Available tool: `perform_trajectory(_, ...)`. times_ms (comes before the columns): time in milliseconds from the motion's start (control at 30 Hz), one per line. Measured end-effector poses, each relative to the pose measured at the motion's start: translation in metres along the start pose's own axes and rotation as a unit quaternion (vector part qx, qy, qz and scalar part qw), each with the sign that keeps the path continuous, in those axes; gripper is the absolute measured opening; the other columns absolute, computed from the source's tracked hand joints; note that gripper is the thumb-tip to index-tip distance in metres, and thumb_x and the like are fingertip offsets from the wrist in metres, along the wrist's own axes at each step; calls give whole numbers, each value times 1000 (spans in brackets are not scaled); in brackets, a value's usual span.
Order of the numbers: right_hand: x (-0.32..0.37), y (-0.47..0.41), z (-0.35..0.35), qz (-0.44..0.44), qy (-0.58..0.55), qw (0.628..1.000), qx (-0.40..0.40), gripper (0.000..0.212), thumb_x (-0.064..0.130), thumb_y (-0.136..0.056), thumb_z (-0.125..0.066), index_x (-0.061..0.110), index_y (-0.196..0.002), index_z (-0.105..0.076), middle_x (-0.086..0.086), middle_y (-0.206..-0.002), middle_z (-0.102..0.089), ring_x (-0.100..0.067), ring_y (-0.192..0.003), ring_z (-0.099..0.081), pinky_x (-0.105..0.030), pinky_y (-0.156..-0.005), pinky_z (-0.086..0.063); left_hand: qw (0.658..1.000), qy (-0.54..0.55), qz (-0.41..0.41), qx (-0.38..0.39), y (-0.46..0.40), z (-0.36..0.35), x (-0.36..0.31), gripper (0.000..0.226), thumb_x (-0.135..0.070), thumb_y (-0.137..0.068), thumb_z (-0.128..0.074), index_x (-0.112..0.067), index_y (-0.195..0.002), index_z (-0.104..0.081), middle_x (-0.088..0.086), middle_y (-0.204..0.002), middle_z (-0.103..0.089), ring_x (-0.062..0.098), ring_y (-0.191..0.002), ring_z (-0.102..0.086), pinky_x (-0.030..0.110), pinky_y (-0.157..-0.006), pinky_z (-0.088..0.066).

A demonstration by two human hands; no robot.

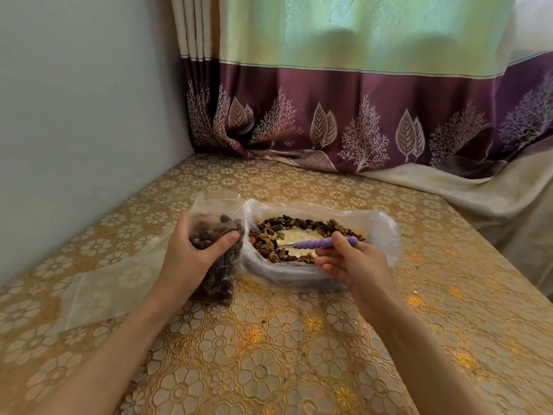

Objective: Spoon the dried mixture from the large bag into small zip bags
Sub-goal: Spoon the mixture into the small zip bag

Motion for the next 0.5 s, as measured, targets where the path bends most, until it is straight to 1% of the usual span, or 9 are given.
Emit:
perform_trajectory(67, -3, -2, 6, -13, -26, 999, -27, 50, 21, -97, -49, 14, -54, -75, -5, -64, -72, -10, -57, -65, -16, -55, -54, 999, -2, 19, 27, -1, -3, 2, 67, -49, -55, -69, -21, -112, -51, -20, -99, -54, -14, -86, -53, 17, -72, -39)
perform_trajectory(167, -4, -3, 16, -20, -54, 996, -65, 37, 21, -96, -51, 4, -68, -71, -10, -68, -72, -14, -58, -66, -17, -53, -55, 992, 12, 54, 113, 0, -12, 5, 66, -45, -63, -78, -28, -119, -46, -11, -105, -56, 1, -95, -53, 22, -73, -42)
perform_trajectory(200, -4, -4, 19, -19, -58, 995, -75, 35, 21, -95, -52, 3, -71, -69, -10, -68, -72, -15, -58, -66, -17, -53, -55, 986, 31, 66, 148, 2, -15, 6, 65, -39, -67, -76, -29, -123, -44, -6, -110, -56, 7, -97, -54, 23, -72, -45)
perform_trajectory(233, -3, -4, 21, -17, -61, 995, -82, 33, 21, -95, -52, 3, -73, -69, -11, -69, -72, -15, -58, -65, -17, -52, -55, 980, 50, 77, 178, 3, -17, 5, 66, -32, -66, -68, -29, -126, -41, -1, -114, -54, 12, -98, -55, 22, -69, -47)
perform_trajectory(300, 0, -3, 25, -11, -63, 994, -91, 31, 21, -95, -52, 2, -77, -68, -10, -70, -72, -14, -58, -66, -16, -51, -54, 970, 63, 85, 217, 6, -19, 5, 73, -22, -60, -59, -29, -130, -37, 2, -117, -52, 11, -97, -56, 18, -64, -49)
perform_trajectory(333, 2, -3, 26, -6, -65, 993, -94, 30, 21, -95, -52, 2, -78, -68, -10, -70, -72, -13, -57, -66, -16, -50, -53, 968, 63, 86, 229, 6, -19, 5, 76, -20, -60, -59, -30, -131, -35, 0, -118, -52, 9, -97, -55, 17, -66, -48)
perform_trajectory(433, 7, -1, 27, 13, -70, 993, -98, 31, 21, -95, -51, 1, -78, -67, -8, -66, -71, -12, -54, -64, -16, -50, -52, 960, 78, 102, 248, 5, -18, 10, 74, -3, -75, -64, -36, -132, -30, -3, -120, -51, 8, -102, -54, 18, -70, -47)
perform_trajectory(467, 9, -1, 27, 18, -72, 992, -102, 31, 21, -95, -51, 2, -78, -67, -8, -64, -70, -12, -53, -64, -16, -49, -52, 960, 84, 107, 247, 4, -16, 12, 76, 1, -75, -65, -36, -132, -31, -2, -119, -53, 10, -102, -56, 19, -69, -49)
perform_trajectory(500, 11, -1, 27, 24, -76, 991, -103, 31, 22, -95, -51, 2, -78, -67, -7, -64, -70, -12, -53, -64, -16, -49, -52, 961, 90, 107, 240, 3, -13, 13, 78, -1, -71, -68, -34, -133, -34, -2, -117, -57, 10, -101, -59, 21, -70, -52)
Point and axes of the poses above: each hand's wrist, its own y-axis away from the middle knuckle, its own z-axis out of the back of the hand, x = y × z, the point moved 9 cm from there along -y, towards the middle knuckle
